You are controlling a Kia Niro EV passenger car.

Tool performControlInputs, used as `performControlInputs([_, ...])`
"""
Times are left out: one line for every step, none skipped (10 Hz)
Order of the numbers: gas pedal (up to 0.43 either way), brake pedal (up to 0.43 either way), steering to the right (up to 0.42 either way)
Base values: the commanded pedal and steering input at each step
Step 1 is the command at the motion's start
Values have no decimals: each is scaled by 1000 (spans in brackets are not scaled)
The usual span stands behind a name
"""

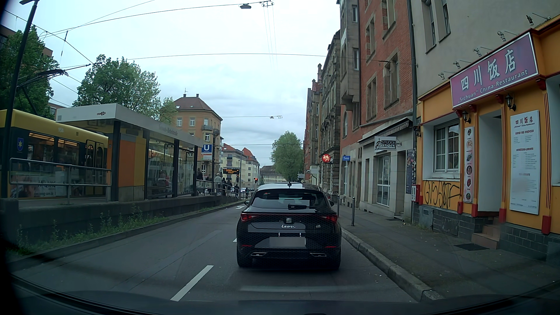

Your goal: Follow the waypoints while adhering to traffic rules and regulations

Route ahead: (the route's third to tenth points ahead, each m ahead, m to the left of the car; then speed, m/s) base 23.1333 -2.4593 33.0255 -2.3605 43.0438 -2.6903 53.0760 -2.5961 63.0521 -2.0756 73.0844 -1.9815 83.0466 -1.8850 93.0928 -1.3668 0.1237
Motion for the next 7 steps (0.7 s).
performControlInputs([47,0,-36])
performControlInputs([47,0,-36])
performControlInputs([67,0,-29])
performControlInputs([98,0,-17])
performControlInputs([118,0,-10])
performControlInputs([118,0,-5])
performControlInputs([118,0,-4])
